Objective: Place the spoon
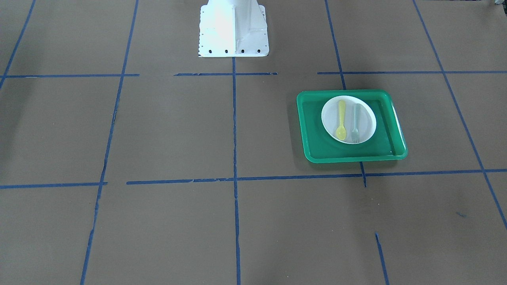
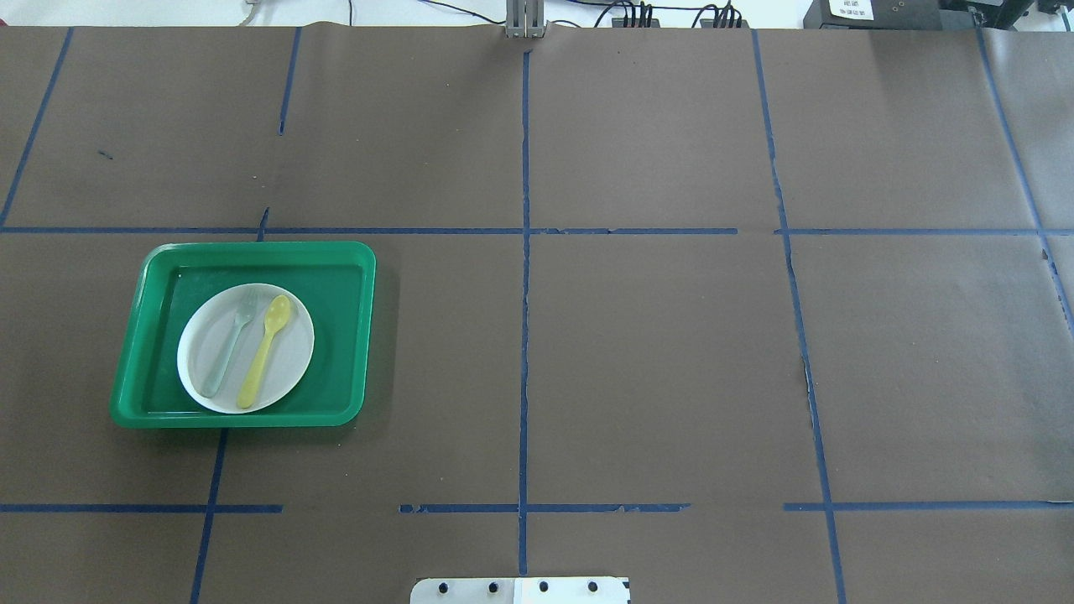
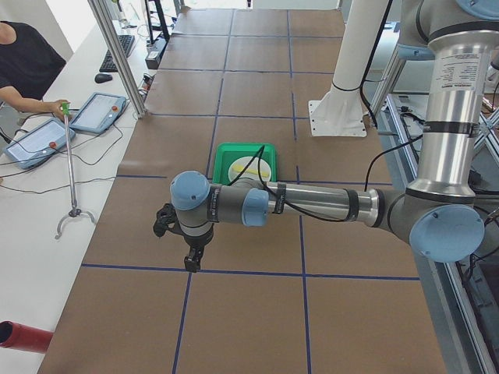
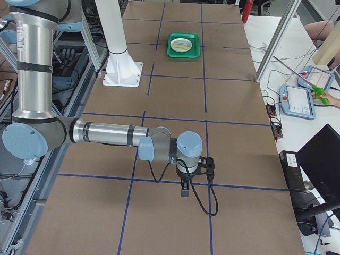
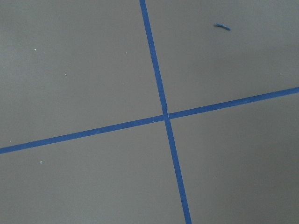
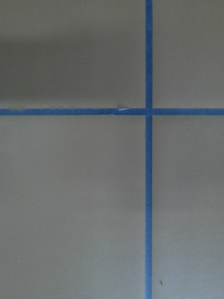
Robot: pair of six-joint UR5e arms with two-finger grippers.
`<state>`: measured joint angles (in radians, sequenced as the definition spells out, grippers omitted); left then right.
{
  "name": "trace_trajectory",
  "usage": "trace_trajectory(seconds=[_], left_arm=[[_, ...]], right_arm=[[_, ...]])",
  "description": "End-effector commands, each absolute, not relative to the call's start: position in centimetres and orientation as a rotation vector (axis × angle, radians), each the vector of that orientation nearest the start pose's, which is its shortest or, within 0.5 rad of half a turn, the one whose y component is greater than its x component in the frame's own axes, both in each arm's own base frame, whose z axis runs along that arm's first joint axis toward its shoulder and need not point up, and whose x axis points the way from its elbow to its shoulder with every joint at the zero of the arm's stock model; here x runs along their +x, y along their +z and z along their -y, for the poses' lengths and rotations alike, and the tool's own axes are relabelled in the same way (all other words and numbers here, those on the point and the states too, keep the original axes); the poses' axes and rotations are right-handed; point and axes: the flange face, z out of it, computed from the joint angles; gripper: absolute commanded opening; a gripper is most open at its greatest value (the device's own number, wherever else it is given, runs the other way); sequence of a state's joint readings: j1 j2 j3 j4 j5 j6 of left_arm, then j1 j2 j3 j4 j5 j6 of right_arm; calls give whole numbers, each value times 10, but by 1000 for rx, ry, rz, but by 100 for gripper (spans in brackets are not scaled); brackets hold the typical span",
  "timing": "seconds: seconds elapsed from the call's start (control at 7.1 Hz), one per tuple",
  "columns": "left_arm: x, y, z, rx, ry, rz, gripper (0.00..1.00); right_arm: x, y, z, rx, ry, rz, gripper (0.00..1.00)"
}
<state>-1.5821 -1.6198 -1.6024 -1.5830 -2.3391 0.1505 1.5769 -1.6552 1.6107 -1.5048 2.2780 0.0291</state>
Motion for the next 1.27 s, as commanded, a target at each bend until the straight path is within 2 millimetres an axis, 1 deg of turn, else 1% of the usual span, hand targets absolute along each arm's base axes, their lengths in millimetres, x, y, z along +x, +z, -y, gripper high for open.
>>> trace_trajectory(seconds=[0.0,0.42,0.56,0.7,0.85,0.99,1.13], left_arm=[[-70,618,517,145,162,-758,100],[-70,613,520,152,163,-753,100],[-70,625,518,132,158,-753,100],[-71,623,514,165,170,-749,100],[-70,626,516,216,193,-745,100],[-69,649,509,262,210,-746,100],[-68,658,499,247,145,-752,100]], right_arm=[[72,676,457,14,26,706,100],[72,677,457,12,26,706,100],[71,677,457,12,26,707,100],[71,677,457,12,26,707,100],[71,677,457,12,26,707,100],[71,677,457,12,26,707,100],[71,677,457,12,26,707,100]])
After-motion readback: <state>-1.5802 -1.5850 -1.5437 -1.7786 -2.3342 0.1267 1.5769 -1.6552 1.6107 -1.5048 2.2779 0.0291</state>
